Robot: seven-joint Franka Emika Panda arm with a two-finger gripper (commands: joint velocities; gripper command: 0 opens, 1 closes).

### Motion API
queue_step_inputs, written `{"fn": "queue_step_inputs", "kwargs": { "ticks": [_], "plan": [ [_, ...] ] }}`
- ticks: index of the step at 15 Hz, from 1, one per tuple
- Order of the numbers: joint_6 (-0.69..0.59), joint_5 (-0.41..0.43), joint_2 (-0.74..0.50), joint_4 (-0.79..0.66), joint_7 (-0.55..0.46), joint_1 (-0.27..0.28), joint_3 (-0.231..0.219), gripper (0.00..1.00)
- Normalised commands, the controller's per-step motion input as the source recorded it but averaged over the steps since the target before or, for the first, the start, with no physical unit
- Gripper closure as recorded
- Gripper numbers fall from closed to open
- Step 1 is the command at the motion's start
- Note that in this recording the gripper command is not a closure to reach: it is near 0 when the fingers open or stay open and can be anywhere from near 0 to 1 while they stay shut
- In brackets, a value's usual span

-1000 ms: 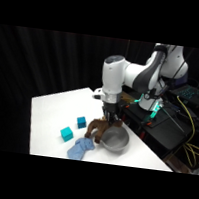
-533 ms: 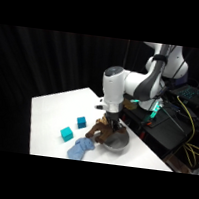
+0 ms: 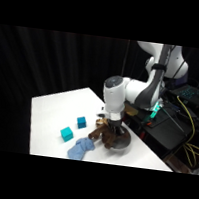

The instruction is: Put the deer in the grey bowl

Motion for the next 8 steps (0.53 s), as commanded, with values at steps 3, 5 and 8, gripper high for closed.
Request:
{"fn": "queue_step_inputs", "kwargs": {
  "ticks": [3,5,8],
  "plan": [
    [-0.03,-0.003,0.17,0.13,-0.08,0.065,-0.017,0.00],
    [-0.09,-0.052,0.02,0.04,-0.06,0.094,-0.027,0.00],
    [-0.21,-0.046,-0.10,-0.02,-0.04,0.094,-0.022,0.00]
  ]
}}
